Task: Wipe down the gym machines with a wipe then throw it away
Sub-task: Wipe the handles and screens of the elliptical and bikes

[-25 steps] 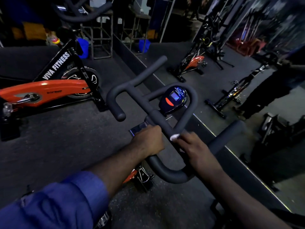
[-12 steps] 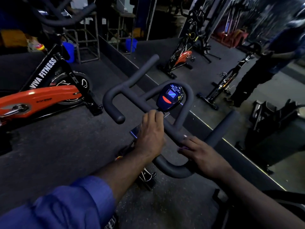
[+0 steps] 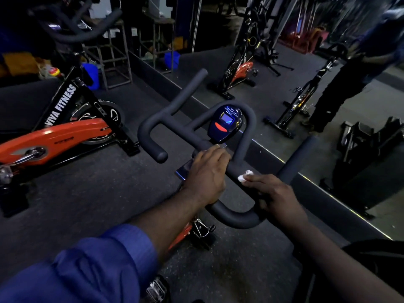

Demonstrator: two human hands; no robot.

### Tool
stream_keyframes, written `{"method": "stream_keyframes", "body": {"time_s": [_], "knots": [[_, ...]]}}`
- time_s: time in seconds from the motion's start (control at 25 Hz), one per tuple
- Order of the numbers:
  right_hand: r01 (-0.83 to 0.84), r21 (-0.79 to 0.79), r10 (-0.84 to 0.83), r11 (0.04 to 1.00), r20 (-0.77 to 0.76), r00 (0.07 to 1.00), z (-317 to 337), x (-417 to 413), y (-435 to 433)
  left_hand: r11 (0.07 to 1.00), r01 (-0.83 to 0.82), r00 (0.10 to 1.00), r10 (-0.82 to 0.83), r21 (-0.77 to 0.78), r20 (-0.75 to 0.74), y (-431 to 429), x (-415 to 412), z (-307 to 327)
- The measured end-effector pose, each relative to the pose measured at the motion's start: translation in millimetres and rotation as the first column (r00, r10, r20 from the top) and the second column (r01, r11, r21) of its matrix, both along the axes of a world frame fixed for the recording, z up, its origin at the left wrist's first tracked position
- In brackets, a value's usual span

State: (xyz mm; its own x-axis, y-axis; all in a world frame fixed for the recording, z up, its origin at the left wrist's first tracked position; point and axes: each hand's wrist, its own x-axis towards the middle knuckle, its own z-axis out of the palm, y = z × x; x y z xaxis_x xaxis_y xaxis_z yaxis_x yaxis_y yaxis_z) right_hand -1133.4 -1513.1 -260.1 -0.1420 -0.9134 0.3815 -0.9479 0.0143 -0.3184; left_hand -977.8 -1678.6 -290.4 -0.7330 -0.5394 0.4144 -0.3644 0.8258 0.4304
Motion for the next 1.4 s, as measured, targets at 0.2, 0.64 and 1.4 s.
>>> {"method": "stream_keyframes", "body": {"time_s": [0.2, 0.64, 1.4], "knots": [[0.245, -0.046, -0.235, 0.968, 0.156, 0.959, 4, 6, -47, 1.000, 0.004, 0.995, -0.002, -0.015, 0.104, -1, 1, 5], [-0.109, 0.216, 0.159, 0.970, -0.230, 0.960, -6, 26, -35, 0.994, 0.078, 0.992, -0.070, -0.073, 0.103, -1, 5, 8], [0.444, -0.125, -0.457, 0.887, -0.100, 0.884, 43, -37, 13, 0.779, 0.522, 0.787, -0.283, -0.347, 0.548, 0, -66, 61]]}}
